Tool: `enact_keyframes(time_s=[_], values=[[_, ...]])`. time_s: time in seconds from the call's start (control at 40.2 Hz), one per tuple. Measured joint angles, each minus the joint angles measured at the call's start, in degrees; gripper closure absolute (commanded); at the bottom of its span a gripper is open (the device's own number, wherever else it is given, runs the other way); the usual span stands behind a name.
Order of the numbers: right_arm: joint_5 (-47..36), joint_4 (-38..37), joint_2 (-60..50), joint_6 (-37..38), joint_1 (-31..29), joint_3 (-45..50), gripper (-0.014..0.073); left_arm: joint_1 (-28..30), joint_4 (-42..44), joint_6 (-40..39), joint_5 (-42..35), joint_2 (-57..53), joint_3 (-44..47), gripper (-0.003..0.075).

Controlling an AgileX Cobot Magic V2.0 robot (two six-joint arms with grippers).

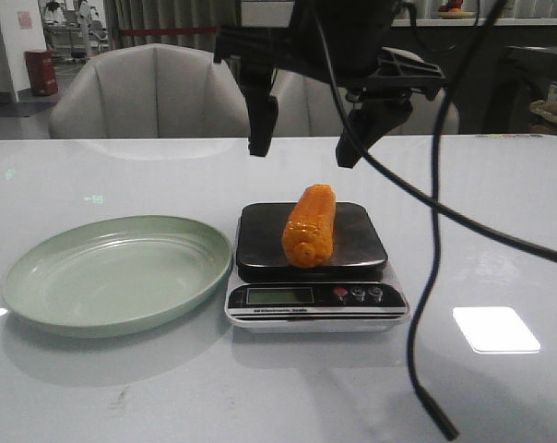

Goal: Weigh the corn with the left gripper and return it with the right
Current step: 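Lower the right gripper over the corn on the scale and grasp it, then lift the corn with the right gripper and carry it to the plate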

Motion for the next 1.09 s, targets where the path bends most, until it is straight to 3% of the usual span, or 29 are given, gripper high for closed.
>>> enact_keyframes(time_s=[0.398,0.473,0.696,0.895,1.094], values=[[7.0,-1.9,9.0,6.4,1.0,-4.8,0.0004,0.0,0.0,0.0,0.0,0.0,0.0,0.0587],[7.0,-1.9,9.8,6.7,1.0,-5.2,0.0057,0.0,0.0,0.0,0.0,-0.1,0.0,0.0587],[7.6,-1.5,12.1,6.8,1.0,-6.6,0.0385,0.0,0.0,0.0,0.0,-0.5,0.0,0.0587],[8.4,0.0,12.7,6.7,1.4,-9.0,0.041,0.0,0.0,0.0,0.0,-0.5,0.0,0.0587],[5.7,1.1,13.0,4.8,5.8,-14.6,0.041,0.0,0.0,0.0,0.0,-0.5,0.0,0.0587]])
